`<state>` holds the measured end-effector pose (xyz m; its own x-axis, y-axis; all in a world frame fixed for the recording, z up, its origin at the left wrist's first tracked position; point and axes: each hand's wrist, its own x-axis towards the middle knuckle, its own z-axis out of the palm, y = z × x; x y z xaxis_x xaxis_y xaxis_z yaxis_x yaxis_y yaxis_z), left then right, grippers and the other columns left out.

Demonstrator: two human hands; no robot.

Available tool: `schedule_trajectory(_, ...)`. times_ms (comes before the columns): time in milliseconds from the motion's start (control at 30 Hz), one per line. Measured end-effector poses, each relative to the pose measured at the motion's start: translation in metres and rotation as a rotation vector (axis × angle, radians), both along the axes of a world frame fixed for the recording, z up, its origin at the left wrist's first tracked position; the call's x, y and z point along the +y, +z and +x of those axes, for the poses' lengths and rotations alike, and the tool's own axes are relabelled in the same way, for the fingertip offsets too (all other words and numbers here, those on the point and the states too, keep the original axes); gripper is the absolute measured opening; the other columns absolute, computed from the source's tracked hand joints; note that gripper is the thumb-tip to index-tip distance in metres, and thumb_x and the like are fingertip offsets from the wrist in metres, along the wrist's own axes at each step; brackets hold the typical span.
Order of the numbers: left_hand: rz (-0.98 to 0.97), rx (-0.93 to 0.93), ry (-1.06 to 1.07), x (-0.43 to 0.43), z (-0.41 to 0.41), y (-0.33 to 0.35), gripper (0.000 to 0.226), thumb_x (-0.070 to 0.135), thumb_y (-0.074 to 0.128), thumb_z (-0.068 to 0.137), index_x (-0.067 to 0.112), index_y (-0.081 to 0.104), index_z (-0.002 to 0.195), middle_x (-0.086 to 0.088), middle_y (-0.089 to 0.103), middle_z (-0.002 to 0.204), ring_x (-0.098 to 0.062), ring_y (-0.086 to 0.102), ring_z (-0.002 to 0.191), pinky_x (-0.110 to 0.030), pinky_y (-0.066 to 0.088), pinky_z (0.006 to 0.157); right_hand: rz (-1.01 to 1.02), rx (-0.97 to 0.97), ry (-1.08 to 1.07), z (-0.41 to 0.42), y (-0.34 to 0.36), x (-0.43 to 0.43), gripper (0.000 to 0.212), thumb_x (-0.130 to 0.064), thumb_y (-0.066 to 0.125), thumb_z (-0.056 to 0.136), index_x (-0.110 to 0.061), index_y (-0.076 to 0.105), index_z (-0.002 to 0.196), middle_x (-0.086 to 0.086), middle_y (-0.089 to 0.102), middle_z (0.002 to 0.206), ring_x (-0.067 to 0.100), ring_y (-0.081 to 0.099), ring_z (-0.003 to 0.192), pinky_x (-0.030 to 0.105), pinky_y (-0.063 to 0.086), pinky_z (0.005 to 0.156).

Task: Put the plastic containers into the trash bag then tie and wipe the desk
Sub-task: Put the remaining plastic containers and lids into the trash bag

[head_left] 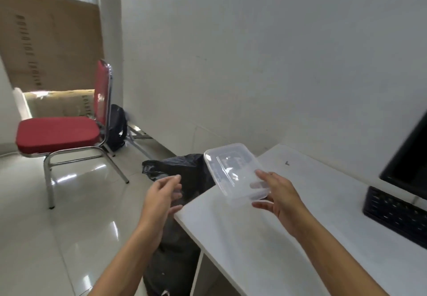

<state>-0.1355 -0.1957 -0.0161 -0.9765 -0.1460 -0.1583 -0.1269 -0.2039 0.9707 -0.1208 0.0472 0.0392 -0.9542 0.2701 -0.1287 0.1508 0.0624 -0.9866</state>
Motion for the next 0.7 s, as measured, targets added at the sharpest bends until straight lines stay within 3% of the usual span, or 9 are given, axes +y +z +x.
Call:
schedule_trajectory(100, 0.019, -0.122, 0.143, -0.024, -0.028, -0.019, 0.032, 0.040, 0.059, 0.095, 0.012, 0.055, 0.109, -0.005, 0.059, 0.100, -0.016, 0.057, 0.088, -0.037, 0.052, 0.077, 0.069, -0.046, -0.012, -0.049, 0.002, -0.010, 0.017, -0.027, 0.063, 0.095, -0.011, 0.068, 0.098, 0.017, 0.070, 0.098, 0.026, 0.066, 0.073, 0.032, 0.057, 0.056)
schedule_trajectory(167, 0.040, -0.222, 0.145, -0.030, -0.045, -0.028, 0.030, 0.044, 0.057, 0.095, 0.015, 0.051, 0.090, -0.002, 0.050, 0.083, -0.014, 0.052, 0.076, -0.047, 0.051, 0.094, 0.146, -0.070, -0.007, -0.079, 0.001, -0.018, 0.017, -0.028, 0.064, 0.094, -0.011, 0.068, 0.096, 0.014, 0.068, 0.092, 0.023, 0.064, 0.070, 0.031, 0.055, 0.054)
schedule_trajectory(200, 0.053, -0.263, 0.137, -0.032, -0.056, -0.033, 0.033, 0.048, 0.058, 0.094, 0.016, 0.050, 0.087, -0.002, 0.049, 0.083, -0.016, 0.053, 0.079, -0.050, 0.048, 0.101, 0.186, -0.080, 0.005, -0.097, -0.002, -0.022, 0.019, -0.027, 0.064, 0.093, -0.009, 0.068, 0.097, 0.011, 0.067, 0.089, 0.022, 0.063, 0.069, 0.031, 0.055, 0.052)
schedule_trajectory(267, 0.068, -0.327, 0.101, -0.031, -0.072, -0.040, 0.049, 0.060, 0.060, 0.087, 0.013, 0.053, 0.100, -0.004, 0.053, 0.098, -0.023, 0.057, 0.096, -0.049, 0.047, 0.102, 0.258, -0.102, 0.040, -0.125, -0.009, -0.030, 0.022, -0.025, 0.065, 0.093, -0.005, 0.068, 0.101, 0.009, 0.067, 0.086, 0.022, 0.064, 0.068, 0.030, 0.055, 0.051)
schedule_trajectory(400, 0.030, -0.348, 0.020, -0.028, -0.106, -0.058, 0.067, 0.073, 0.072, 0.066, 0.014, 0.058, 0.093, -0.001, 0.062, 0.091, -0.019, 0.061, 0.086, -0.047, 0.052, 0.098, 0.458, -0.226, 0.188, -0.172, -0.034, -0.043, 0.024, -0.023, 0.065, 0.091, 0.000, 0.064, 0.096, 0.012, 0.060, 0.079, 0.027, 0.060, 0.062, 0.033, 0.054, 0.053)
schedule_trajectory(467, 0.053, -0.353, 0.031, -0.025, -0.122, -0.072, 0.066, 0.059, 0.081, 0.067, 0.009, 0.065, 0.107, -0.006, 0.072, 0.101, -0.025, 0.069, 0.094, -0.046, 0.056, 0.094, 0.589, -0.289, 0.273, -0.191, -0.042, -0.051, 0.018, -0.020, 0.065, 0.089, -0.003, 0.061, 0.092, 0.013, 0.053, 0.079, 0.027, 0.056, 0.061, 0.029, 0.049, 0.048)
schedule_trajectory(567, 0.095, -0.292, 0.093, -0.024, -0.134, -0.090, 0.037, 0.031, 0.076, 0.083, 0.008, 0.070, 0.111, -0.010, 0.077, 0.102, -0.029, 0.074, 0.092, -0.048, 0.058, 0.091, 0.819, -0.340, 0.346, -0.214, -0.047, -0.066, 0.009, -0.015, 0.059, 0.085, -0.006, 0.057, 0.086, 0.012, 0.056, 0.077, 0.026, 0.058, 0.058, 0.028, 0.048, 0.049)
schedule_trajectory(700, 0.189, -0.203, 0.107, -0.025, -0.136, -0.095, 0.030, 0.025, 0.071, 0.090, 0.011, 0.067, 0.116, -0.009, 0.077, 0.105, -0.029, 0.075, 0.095, -0.049, 0.057, 0.092, 0.961, -0.507, 0.462, -0.231, -0.063, -0.095, 0.020, -0.023, 0.060, 0.092, -0.003, 0.056, 0.088, 0.016, 0.063, 0.090, 0.028, 0.067, 0.066, 0.031, 0.058, 0.053)
